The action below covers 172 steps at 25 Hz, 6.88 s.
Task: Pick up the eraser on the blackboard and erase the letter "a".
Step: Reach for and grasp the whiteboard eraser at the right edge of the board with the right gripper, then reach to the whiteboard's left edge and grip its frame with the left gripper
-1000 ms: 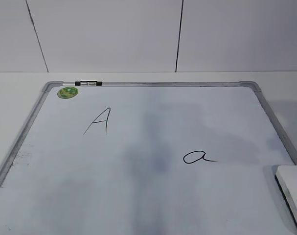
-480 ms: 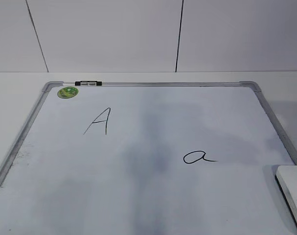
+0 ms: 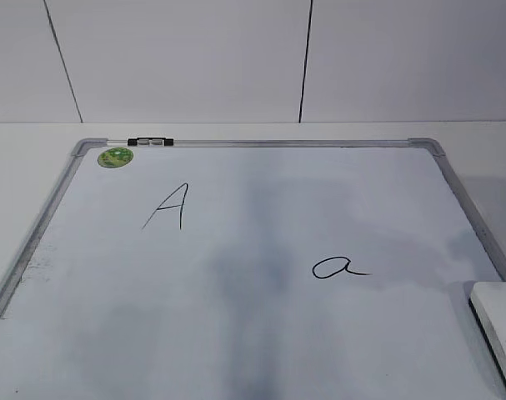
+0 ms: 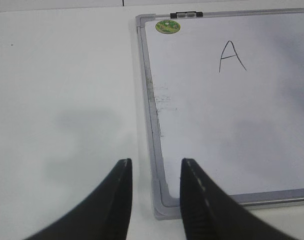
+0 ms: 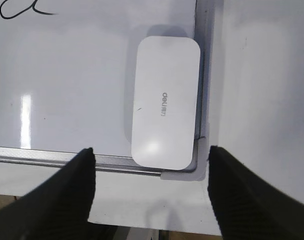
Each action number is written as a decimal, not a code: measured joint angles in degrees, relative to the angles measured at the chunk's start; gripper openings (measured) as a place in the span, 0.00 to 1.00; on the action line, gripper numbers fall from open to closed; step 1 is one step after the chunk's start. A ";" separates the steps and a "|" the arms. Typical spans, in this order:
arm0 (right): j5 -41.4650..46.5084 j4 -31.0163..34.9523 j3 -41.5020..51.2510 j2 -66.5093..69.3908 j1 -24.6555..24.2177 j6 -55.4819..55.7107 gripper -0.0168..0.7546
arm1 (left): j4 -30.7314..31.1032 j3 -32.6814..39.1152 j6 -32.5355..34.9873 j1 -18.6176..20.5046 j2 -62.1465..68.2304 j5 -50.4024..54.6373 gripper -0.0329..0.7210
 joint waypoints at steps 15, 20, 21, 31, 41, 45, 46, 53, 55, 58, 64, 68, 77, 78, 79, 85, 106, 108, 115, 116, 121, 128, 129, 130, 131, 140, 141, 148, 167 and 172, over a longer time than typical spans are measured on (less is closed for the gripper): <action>-1.78 2.13 0.00 9.05 0.00 0.00 0.75 | -0.96 -4.64 -0.40 -1.35 20.94 -8.39 0.37; -2.81 2.81 0.00 12.52 0.00 0.25 0.75 | -1.28 -4.72 -0.40 -1.29 28.33 -10.96 0.37; -2.81 2.99 0.00 13.08 0.00 0.33 0.75 | -1.31 -4.72 -0.40 -1.29 29.51 -10.95 0.37; -3.02 0.93 0.00 16.44 0.00 0.47 0.77 | -1.98 -4.72 -0.49 -1.29 37.72 -11.89 0.37; -4.15 0.61 0.00 19.43 0.00 0.44 0.87 | -4.22 -4.72 -0.49 -1.29 41.39 -14.97 0.37; -4.97 0.48 0.00 21.51 0.00 0.20 0.87 | -4.47 -4.72 -0.49 -1.29 43.32 -14.97 0.37; -5.11 0.38 0.00 22.17 0.00 0.10 0.87 | -4.46 -4.72 -0.49 -1.29 43.81 -14.97 0.37; -6.87 -0.17 0.00 26.16 0.00 -1.36 0.87 | -4.58 -4.72 -0.49 -1.29 47.43 -14.97 0.37; -7.37 -0.17 0.00 27.17 0.00 -1.76 0.87 | -4.58 -4.72 -0.49 -1.29 48.12 -15.14 0.37; -8.40 -0.26 0.00 28.84 0.00 -2.11 0.87 | -4.58 -4.72 -0.49 -1.29 48.96 -15.47 0.37; -9.45 -0.30 0.00 31.78 0.00 -2.32 0.87 | -4.70 -4.72 -0.49 -1.29 50.15 -16.81 0.37; -9.80 -0.30 0.00 32.90 0.00 -2.32 0.87 | -4.70 -4.72 -0.49 -1.29 50.51 -17.62 0.37; -10.57 -0.53 0.00 34.53 0.00 -2.32 0.87 | -4.73 -4.72 -0.49 -1.29 50.72 -18.18 0.37; -10.67 -0.53 0.00 34.75 0.00 -2.32 0.87 | -4.73 -4.72 -0.49 -1.29 50.72 -18.18 0.37; -10.81 -0.53 0.00 34.84 0.00 -2.32 0.87 | -4.73 -4.72 -0.49 -1.29 50.72 -18.18 0.37; -11.04 -0.33 0.00 35.76 0.00 -2.36 0.86 | -4.73 -4.72 -0.49 -1.29 50.72 -18.18 0.37; -10.94 0.22 -0.28 37.11 0.00 -1.91 0.75 | -4.73 -4.72 -0.53 -1.29 50.72 -18.18 0.37; -10.94 0.22 -0.28 37.11 0.00 -1.91 0.75 | -4.73 -4.72 -0.53 -1.29 50.72 -18.18 0.37; -10.94 0.22 -0.28 37.11 0.00 -1.88 0.74 | -4.73 -4.72 -0.62 -1.29 50.72 -18.18 0.37; -11.15 0.29 -0.28 36.83 0.00 -1.88 0.74 | -4.73 -4.72 -0.62 -1.29 50.72 -18.18 0.37; -14.23 0.64 -0.03 33.82 0.00 -1.88 0.74 | -4.73 -4.72 -0.62 -1.29 50.72 -18.18 0.37; -12.05 2.10 -0.03 28.75 0.00 -2.10 0.74 | -4.73 -4.72 -0.62 -1.29 50.83 -18.18 0.37; -11.36 2.60 -0.03 28.31 0.00 -2.37 0.74 | -4.73 -4.72 -0.62 -1.29 50.96 -18.18 0.37; -10.54 3.04 -0.03 27.65 0.00 -2.78 0.74 | -4.73 -4.72 -0.62 -1.29 51.31 -18.18 0.37; -9.83 3.80 -0.03 27.14 0.00 -3.36 0.74 | -4.73 -4.72 -0.62 -1.29 51.93 -18.18 0.37; -5.82 7.63 -0.03 21.50 0.00 -6.48 0.74 | -4.73 -7.30 0.41 -1.29 59.44 -18.62 0.37; -5.16 7.63 -0.03 21.11 0.00 -6.48 0.74 | -4.73 -8.54 0.51 -1.29 60.46 -18.62 0.37; -3.02 7.67 -0.03 20.31 0.00 -6.61 0.74 | -4.73 -18.76 1.92 -1.29 68.46 -17.92 0.39; -2.88 7.67 -0.03 20.31 0.00 -6.87 0.74 | -4.73 -36.06 4.82 -1.29 94.91 -13.47 0.57; -2.88 7.67 -0.03 20.31 0.00 -6.87 0.74 | -4.83 -39.04 5.46 -1.90 101.96 -13.47 0.56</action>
